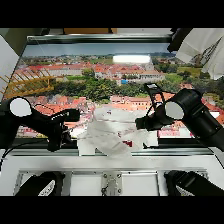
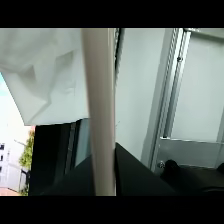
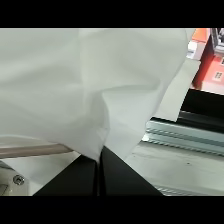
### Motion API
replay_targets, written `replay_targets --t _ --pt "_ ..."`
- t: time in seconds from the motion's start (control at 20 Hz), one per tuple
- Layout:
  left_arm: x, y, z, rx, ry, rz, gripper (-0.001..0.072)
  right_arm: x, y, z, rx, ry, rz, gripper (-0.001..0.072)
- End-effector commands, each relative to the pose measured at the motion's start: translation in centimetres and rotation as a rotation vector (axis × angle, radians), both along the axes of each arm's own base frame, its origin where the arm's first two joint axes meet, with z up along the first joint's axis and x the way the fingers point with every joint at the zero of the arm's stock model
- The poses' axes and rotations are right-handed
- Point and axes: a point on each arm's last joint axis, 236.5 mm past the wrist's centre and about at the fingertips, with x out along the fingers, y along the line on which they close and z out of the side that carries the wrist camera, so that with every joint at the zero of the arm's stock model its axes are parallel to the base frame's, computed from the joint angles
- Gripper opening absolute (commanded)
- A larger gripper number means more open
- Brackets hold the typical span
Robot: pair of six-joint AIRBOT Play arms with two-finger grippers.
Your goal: Fold the clothes and pants, and hang the long-sleeved shirts on hangers.
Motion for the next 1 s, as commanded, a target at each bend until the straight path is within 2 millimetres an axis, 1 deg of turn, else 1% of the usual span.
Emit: replay_targets --t 0.0,0.05,0.15,0.3,0.45,0.6,0.7,0.95 --pt "0.8 -0.4 -0.4 -0.011 -0.008 0.009 0.0016 1.4 -0.9 1.5 0.015 -0.040 -0.044 0.0019" --pt "1.3 -0.5 -0.4 -0.015 -0.028 0.019 0.0017 1.8 -1.2 2.0 0.018 -0.049 -0.052 0.0019" --pt "2.1 -0.6 -0.5 -0.021 -0.060 0.033 0.0016 2.5 -1.2 3.1 0.029 -0.083 -0.026 0.0018" --pt "2.6 -0.7 -0.5 -0.031 -0.097 0.000 0.0017 3.2 -1.0 4.5 0.041 -0.126 0.001 0.0019" --pt "3.5 -1.1 -0.4 -0.044 -0.132 0.018 0.0017 3.3 -0.6 4.9 0.053 -0.134 0.018 0.0018" --pt "4.4 -2.6 0.4 -0.116 -0.161 0.041 0.0017 3.3 -0.5 5.0 0.054 -0.136 0.028 0.0018" --pt "5.0 -2.7 0.4 -0.119 -0.183 0.052 0.0017 3.4 -0.3 5.5 0.059 -0.149 0.047 0.0018" --pt "4.9 -2.7 0.4 -0.120 -0.190 0.030 0.0017 4.2 -0.2 7.6 0.075 -0.209 0.053 0.0018"
